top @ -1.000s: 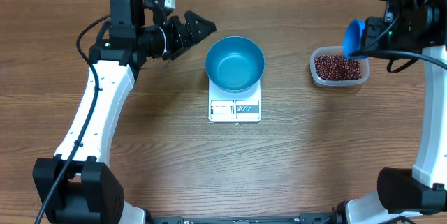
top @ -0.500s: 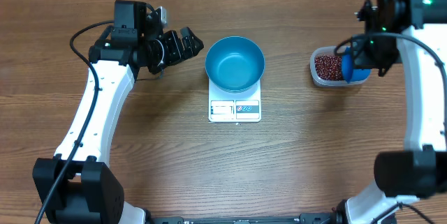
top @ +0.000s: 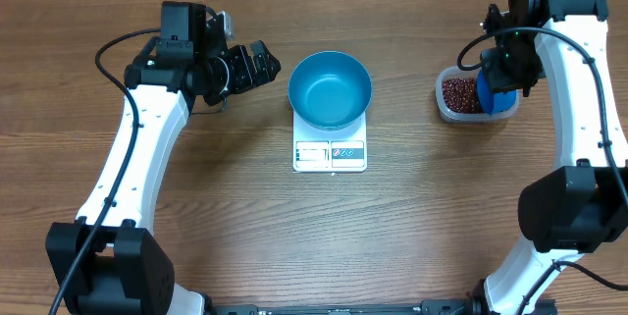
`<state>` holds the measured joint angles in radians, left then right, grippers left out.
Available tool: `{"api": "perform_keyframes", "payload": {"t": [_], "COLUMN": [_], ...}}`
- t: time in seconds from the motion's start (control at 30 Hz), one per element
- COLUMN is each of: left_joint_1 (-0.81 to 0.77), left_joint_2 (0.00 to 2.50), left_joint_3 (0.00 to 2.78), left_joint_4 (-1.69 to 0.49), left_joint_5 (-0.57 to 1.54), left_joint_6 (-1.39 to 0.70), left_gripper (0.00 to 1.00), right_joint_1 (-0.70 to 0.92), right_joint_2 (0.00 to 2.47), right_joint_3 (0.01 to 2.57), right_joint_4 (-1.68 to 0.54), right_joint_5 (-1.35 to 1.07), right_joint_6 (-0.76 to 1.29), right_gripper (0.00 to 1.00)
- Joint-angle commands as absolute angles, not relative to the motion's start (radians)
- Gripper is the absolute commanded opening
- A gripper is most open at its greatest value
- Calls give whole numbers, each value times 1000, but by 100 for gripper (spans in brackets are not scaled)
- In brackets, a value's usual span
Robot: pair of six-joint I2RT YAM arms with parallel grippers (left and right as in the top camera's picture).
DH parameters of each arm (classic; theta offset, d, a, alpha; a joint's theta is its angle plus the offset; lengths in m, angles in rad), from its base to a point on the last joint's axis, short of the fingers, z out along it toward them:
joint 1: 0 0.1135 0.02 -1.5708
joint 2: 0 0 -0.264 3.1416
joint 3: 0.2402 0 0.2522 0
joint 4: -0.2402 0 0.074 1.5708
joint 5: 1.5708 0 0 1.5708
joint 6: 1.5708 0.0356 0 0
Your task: Scoop item into bowl and weigh 150g on scale
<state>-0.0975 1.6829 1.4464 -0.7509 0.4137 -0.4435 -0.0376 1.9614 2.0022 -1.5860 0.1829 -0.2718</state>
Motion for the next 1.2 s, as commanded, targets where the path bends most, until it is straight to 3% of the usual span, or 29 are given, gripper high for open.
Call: {"api": "perform_keyframes", "payload": {"t": [0.0, 1.17], "left_joint_1": [-99, -99], "left_joint_2": [1662, 1662], "left_joint_3": [1461, 1461], "left_joint_4": [-757, -760], "left_joint_5": [399, 382], "left_joint_6": [-422, -422], "left_gripper": [100, 100], "right_joint_1": [-33, -33], "right_joint_2": [2004, 2097], "right_joint_3": [2004, 2002], "right_joint_4": [-1579, -1480], "right_joint_5": [195, 145], "right_joint_6": [-307, -315], "right_gripper": [4, 4]}}
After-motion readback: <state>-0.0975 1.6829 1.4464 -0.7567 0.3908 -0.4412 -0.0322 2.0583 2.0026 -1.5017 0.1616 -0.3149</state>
